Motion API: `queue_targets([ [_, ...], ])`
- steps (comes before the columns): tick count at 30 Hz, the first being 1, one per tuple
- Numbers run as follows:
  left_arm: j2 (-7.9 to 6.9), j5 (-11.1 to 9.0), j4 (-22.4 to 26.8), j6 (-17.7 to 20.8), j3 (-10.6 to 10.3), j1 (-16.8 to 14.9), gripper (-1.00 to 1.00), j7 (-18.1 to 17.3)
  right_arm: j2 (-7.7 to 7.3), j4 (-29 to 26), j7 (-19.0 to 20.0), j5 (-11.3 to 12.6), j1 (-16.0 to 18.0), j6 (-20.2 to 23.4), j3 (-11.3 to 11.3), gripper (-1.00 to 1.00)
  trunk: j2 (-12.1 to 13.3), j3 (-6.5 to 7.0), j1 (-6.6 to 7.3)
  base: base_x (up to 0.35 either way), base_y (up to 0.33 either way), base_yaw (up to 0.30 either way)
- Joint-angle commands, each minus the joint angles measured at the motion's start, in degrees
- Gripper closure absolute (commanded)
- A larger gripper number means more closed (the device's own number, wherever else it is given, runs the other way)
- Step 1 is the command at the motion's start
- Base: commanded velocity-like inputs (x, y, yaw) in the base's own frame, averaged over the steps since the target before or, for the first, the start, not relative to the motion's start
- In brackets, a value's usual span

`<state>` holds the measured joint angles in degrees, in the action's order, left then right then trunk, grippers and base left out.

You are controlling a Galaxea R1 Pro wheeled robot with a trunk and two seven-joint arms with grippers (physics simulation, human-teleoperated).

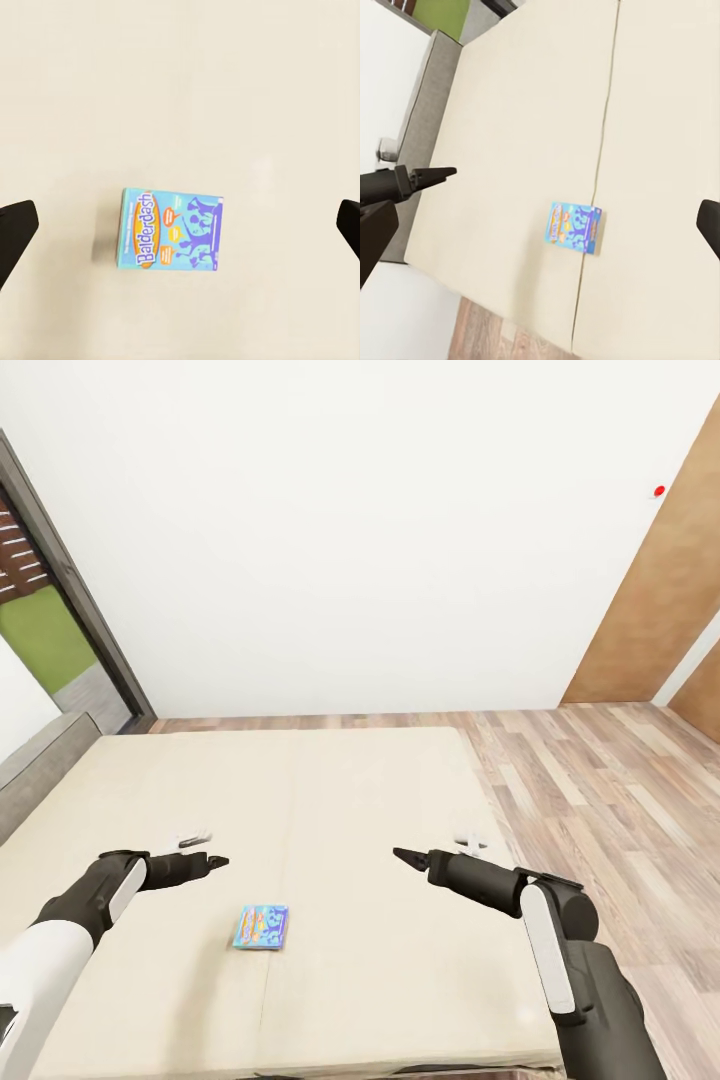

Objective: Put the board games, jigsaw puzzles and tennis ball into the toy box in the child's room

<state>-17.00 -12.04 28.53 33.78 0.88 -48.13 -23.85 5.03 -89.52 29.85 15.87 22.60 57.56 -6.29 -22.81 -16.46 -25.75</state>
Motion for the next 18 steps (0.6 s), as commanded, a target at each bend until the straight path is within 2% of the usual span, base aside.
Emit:
queue_targets([
  [1, -0.02, -0.25, 0.04, 0.42, 0.09, -0.04, -1.0, -0.06, 0.08, -0.04, 0.46, -0.42, 0.06, 0.27, -0.15, -1.0, -0.11, -0.11, -0.03, 0.053, 0.045, 0.0],
  [18, -0.05, -0.26, 0.04, 0.32, 0.09, -0.04, -1.0, -0.07, 0.14, -0.04, 0.38, -0.41, 0.16, 0.18, -0.21, -1.0, -0.11, -0.11, -0.03, 0.085, 0.068, 0.0],
])
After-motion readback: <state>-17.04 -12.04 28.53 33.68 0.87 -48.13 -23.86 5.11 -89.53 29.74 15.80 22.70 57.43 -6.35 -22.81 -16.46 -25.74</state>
